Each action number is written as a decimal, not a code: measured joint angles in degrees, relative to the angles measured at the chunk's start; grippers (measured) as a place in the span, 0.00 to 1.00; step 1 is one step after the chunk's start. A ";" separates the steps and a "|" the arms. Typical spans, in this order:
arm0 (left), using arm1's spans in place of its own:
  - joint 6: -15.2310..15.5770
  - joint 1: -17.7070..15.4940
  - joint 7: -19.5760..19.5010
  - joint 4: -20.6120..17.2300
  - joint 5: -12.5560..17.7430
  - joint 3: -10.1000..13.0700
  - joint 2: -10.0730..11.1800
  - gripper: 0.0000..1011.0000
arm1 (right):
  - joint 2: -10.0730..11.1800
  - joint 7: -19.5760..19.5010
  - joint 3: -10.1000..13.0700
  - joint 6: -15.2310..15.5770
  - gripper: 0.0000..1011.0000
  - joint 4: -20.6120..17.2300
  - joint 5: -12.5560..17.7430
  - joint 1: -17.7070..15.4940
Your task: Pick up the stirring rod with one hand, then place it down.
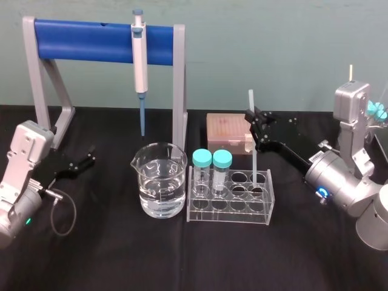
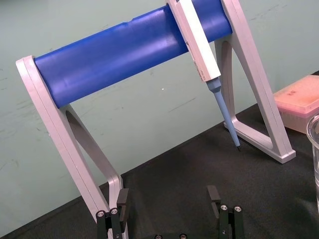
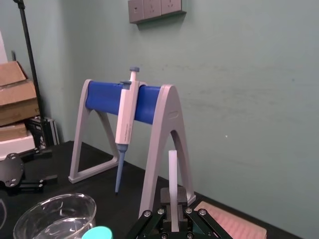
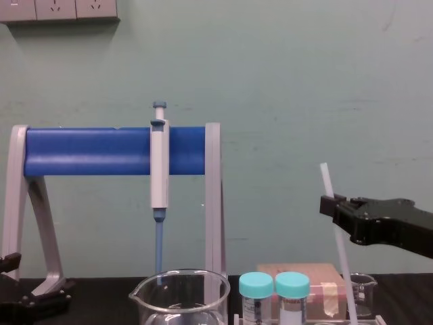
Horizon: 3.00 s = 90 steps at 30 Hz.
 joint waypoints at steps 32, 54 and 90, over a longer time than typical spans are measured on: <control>0.00 0.00 0.00 0.00 0.00 0.00 0.00 0.99 | 0.11 -0.75 -0.59 0.64 0.07 1.18 -0.40 -0.55; 0.00 0.00 0.00 0.00 0.00 0.00 0.00 0.99 | -0.50 -1.53 -0.78 2.03 0.07 2.65 -1.11 -0.41; 0.00 0.00 0.00 0.00 0.00 0.00 0.00 0.99 | -0.49 -1.86 -0.93 2.26 0.71 2.74 -1.61 -0.33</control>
